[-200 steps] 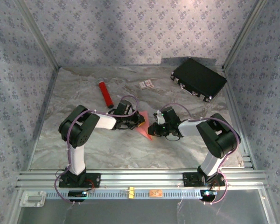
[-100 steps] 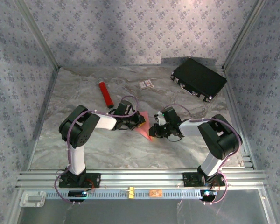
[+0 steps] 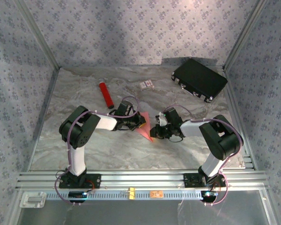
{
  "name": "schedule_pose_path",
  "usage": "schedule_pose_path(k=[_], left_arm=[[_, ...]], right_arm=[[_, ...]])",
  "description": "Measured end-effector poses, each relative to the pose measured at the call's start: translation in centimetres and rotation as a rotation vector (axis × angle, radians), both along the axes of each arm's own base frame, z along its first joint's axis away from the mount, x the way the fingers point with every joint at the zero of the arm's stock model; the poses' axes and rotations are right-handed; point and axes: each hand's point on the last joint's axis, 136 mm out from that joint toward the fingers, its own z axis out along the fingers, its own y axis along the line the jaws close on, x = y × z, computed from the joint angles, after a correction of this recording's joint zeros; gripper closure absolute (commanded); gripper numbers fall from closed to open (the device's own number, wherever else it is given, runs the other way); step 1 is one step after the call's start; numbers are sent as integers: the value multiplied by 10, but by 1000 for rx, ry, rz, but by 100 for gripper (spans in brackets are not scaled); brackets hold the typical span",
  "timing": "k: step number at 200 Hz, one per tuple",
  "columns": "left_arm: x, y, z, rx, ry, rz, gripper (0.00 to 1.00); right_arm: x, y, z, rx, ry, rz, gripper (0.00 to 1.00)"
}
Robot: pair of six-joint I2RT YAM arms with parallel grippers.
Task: Fold a paper plane with a square sheet of paper (pick it up from the middle)
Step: Fourth fold the wing at the center of the table.
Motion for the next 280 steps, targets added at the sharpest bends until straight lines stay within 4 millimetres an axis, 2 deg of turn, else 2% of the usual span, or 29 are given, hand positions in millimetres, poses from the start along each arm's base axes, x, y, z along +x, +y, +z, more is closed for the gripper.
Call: schedule_pose_path(k=[122, 169, 195, 212, 238, 268, 280], left_arm=[[-5, 0, -1, 0, 2, -6, 94], [-6, 0, -1, 0, 2, -8, 94], [-6, 0, -1, 0, 3, -8, 94], [-6, 0, -1, 0, 3, -8, 94], [-6, 0, -1, 0, 3, -9, 94], [-7, 0, -1, 0, 5, -8, 94], [-7, 0, -1, 0, 5, -8, 94]], right_arm=[[-10, -4, -1, -8, 30, 22, 93], [-15, -4, -2, -7, 46, 35, 90], [-16, -5, -3, -13, 48, 43, 93], [-17, -6, -3, -16, 48, 48, 100], [-17, -6, -3, -18, 45, 53, 92], [-21, -8, -3, -26, 53, 59, 91], [-23, -9, -3, -32, 61, 61, 94]])
